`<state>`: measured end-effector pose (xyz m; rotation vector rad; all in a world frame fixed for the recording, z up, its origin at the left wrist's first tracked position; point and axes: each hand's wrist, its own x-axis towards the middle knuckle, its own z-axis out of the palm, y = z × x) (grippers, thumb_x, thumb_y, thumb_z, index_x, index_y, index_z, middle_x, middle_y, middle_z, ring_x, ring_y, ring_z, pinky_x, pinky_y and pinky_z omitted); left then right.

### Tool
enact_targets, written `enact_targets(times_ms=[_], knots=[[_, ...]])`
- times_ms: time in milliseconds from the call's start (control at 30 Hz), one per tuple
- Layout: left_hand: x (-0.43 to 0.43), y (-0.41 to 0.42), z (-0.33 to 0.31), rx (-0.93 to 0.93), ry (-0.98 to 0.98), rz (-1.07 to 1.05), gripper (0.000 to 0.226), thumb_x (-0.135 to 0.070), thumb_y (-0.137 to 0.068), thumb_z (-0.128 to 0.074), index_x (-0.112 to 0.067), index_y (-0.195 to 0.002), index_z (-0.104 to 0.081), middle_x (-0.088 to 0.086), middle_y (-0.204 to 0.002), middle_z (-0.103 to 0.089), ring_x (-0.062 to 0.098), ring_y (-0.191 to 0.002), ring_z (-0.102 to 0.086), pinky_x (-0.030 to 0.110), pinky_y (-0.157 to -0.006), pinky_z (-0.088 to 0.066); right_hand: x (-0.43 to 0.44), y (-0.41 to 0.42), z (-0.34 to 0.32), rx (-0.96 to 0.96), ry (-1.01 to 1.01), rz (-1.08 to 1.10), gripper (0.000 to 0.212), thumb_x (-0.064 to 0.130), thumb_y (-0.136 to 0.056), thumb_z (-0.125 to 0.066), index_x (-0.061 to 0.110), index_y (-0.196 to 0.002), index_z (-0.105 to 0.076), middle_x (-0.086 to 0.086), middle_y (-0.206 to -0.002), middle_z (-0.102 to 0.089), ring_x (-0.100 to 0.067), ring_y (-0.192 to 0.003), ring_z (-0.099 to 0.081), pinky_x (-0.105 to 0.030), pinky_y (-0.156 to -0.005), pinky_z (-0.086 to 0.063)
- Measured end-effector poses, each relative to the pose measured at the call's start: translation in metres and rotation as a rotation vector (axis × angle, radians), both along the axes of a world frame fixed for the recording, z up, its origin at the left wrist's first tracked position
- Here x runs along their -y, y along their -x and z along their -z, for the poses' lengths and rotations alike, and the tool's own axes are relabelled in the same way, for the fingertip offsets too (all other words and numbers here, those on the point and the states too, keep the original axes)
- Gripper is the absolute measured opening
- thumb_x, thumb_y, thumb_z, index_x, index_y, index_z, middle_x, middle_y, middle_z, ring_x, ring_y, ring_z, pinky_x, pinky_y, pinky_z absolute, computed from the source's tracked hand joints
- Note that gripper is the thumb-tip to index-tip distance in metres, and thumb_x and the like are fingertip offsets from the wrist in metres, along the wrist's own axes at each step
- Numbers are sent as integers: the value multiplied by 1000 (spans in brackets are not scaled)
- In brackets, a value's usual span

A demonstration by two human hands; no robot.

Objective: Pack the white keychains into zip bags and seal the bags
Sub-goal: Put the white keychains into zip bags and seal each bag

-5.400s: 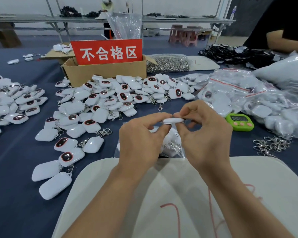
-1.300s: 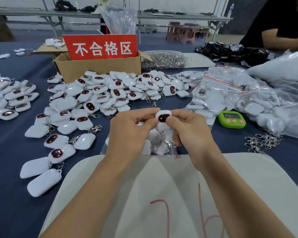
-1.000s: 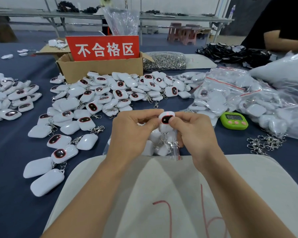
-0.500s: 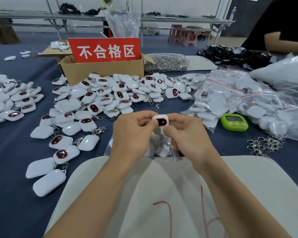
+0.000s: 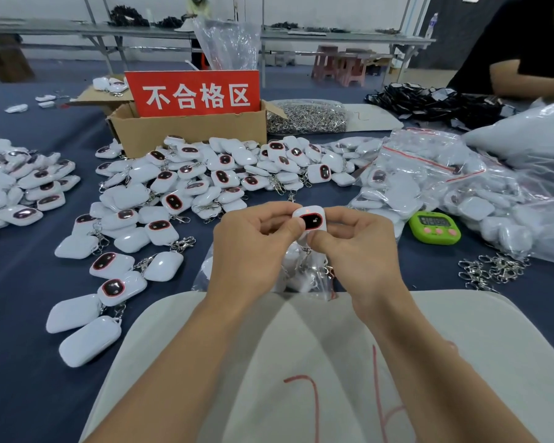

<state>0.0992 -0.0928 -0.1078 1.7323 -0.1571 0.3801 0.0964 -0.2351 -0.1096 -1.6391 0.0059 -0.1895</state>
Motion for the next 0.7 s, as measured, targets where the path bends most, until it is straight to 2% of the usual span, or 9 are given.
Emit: enact_targets(times_ms=[100, 167, 233, 300, 433, 533, 633, 700], knots=[[-1, -2, 1, -22, 69, -10, 19, -19, -86, -80, -38, -88, -78, -15, -78, -78, 3, -75, -75, 13, -68, -53, 1, -1, -3, 22, -65, 0, 29, -1, -78, -77, 25, -91, -82, -2, -79, -80, -17, -70, -77, -34, -68, -61], [0, -3, 1, -49, 111, -3, 13, -20, -87, -81, -33, -91, -79, -10, -79, -79, 9, -75, -76, 18, -73, -57, 4, -2, -4, 14, -242, 20, 26, -6, -79, -79, 16, -91, -80, -2, -72, -77, -9, -51, -66, -19, -50, -50], [2, -2, 4, -69, 82, 1, 16, -17, -86, -82, -32, -87, -79, -12, -77, -78, 6, -73, -75, 13, -70, -55, 8, -3, -5, 30, -353, 59, 26, -8, -78, -80, 16, -88, -79, 0, -67, -74, -5, -45, -56, -14, -43, -40], [5, 1, 6, -80, 11, 1, 20, -15, -85, -82, -35, -85, -78, -18, -76, -77, -2, -73, -73, 6, -66, -49, 11, -5, -6, 81, -305, 93, 27, -7, -75, -83, 20, -80, -80, 0, -67, -73, -5, -46, -54, -14, -43, -38], [4, 0, 9, -61, -15, -42, 32, -11, -83, -82, -33, -106, -80, -25, -89, -76, -8, -86, -71, 4, -72, -47, 12, -5, -4, 165, -47, 113, 33, -2, -75, -85, 30, -73, -81, 1, -56, -64, -6, -45, -43, -16, -45, -36], [2, -1, 7, -28, -38, -16, 32, -6, -83, -79, -36, -95, -81, -23, -84, -77, -5, -82, -72, 5, -72, -49, 12, -6, -3, 180, 2, 109, 30, 4, -75, -88, 33, -76, -82, -12, -54, -58, -8, -46, -36, -19, -45, -32], [2, 1, 4, -11, -28, 30, 40, -7, -86, -76, -47, -84, -78, -20, -82, -77, -1, -79, -73, 8, -73, -50, 12, -6, -3, 188, 5, 106, 31, 7, -75, -86, 37, -79, -82, -5, -62, -68, -12, -52, -44, -21, -48, -40], [4, 2, 2, -63, 76, 46, 30, -11, -88, -77, -42, -85, -80, -13, -81, -79, 4, -76, -74, 12, -71, -52, 14, -7, -4, 206, 24, 87, 39, 4, -77, -80, 41, -88, -81, -8, -71, -72, -14, -56, -47, -23, -53, -44]])
